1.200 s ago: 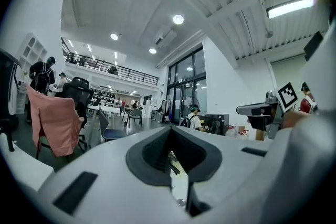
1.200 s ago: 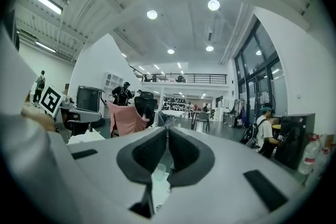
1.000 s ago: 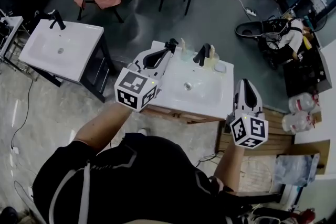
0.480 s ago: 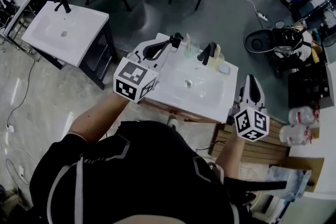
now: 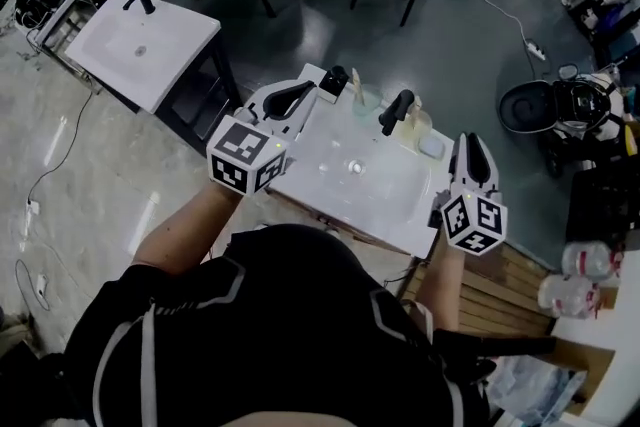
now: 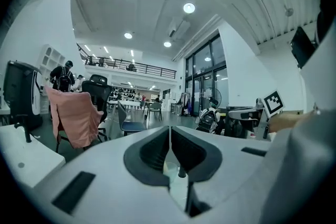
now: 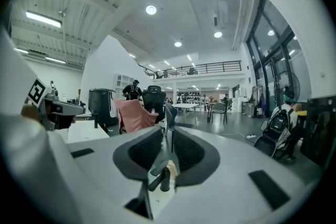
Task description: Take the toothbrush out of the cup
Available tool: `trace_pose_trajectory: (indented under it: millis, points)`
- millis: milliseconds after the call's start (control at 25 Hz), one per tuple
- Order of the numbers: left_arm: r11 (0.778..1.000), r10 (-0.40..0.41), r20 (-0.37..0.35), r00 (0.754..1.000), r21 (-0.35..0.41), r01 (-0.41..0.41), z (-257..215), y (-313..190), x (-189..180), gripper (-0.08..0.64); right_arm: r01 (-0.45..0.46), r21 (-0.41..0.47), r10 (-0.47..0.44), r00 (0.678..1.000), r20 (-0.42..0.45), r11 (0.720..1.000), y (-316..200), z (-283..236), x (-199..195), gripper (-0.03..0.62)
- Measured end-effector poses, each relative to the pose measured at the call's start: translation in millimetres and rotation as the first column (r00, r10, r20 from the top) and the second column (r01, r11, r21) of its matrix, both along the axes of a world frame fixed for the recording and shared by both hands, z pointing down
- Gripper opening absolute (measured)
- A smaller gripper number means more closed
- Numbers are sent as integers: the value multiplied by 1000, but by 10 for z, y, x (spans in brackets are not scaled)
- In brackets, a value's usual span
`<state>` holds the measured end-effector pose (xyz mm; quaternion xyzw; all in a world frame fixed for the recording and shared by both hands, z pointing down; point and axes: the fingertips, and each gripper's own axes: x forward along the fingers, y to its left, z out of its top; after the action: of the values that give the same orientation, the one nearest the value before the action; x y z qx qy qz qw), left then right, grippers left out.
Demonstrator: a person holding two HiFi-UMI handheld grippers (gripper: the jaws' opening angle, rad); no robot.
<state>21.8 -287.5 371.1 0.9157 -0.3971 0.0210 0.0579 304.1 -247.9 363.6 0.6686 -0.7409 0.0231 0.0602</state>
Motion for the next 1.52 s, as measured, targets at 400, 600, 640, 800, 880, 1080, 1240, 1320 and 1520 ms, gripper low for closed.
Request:
trace_pose_trajectory:
  millis: [400, 600, 640, 800, 880, 1080, 1240, 1320, 1520]
  points:
    - [994, -79, 12, 997, -70, 79, 345, 77, 307, 5, 113, -119, -106, 993, 61, 986, -530, 777, 287, 106]
    - [987, -130, 29, 991, -93, 132, 501, 229, 396, 5, 175, -172, -168, 984, 58, 969, -694, 1188, 334, 140]
    - [984, -145, 30, 989, -99, 148, 533, 260, 401, 5, 189, -184, -182, 982, 52, 965, -725, 1285, 331, 147]
    - [970, -209, 35, 977, -118, 212, 621, 379, 384, 5, 225, -216, -226, 974, 23, 950, -853, 1579, 313, 163]
    - [962, -240, 38, 970, -125, 243, 653, 424, 367, 5, 247, -227, -252, 968, 7, 942, -939, 1707, 289, 167]
    - [941, -304, 62, 951, -137, 310, 723, 578, 321, 5, 279, -254, -295, 955, -23, 926, -1087, 2040, 229, 184]
    - [919, -362, 71, 930, -144, 368, 737, 704, 240, 5, 276, -284, -309, 948, -80, 918, -1203, 2298, 216, 198]
    - [911, -378, 81, 922, -145, 386, 755, 745, 218, 5, 271, -295, -310, 946, -92, 916, -1279, 2400, 225, 201]
    - [892, -411, 102, 906, -158, 423, 798, 840, 175, 5, 265, -308, -305, 948, -88, 914, -1398, 2542, 227, 201]
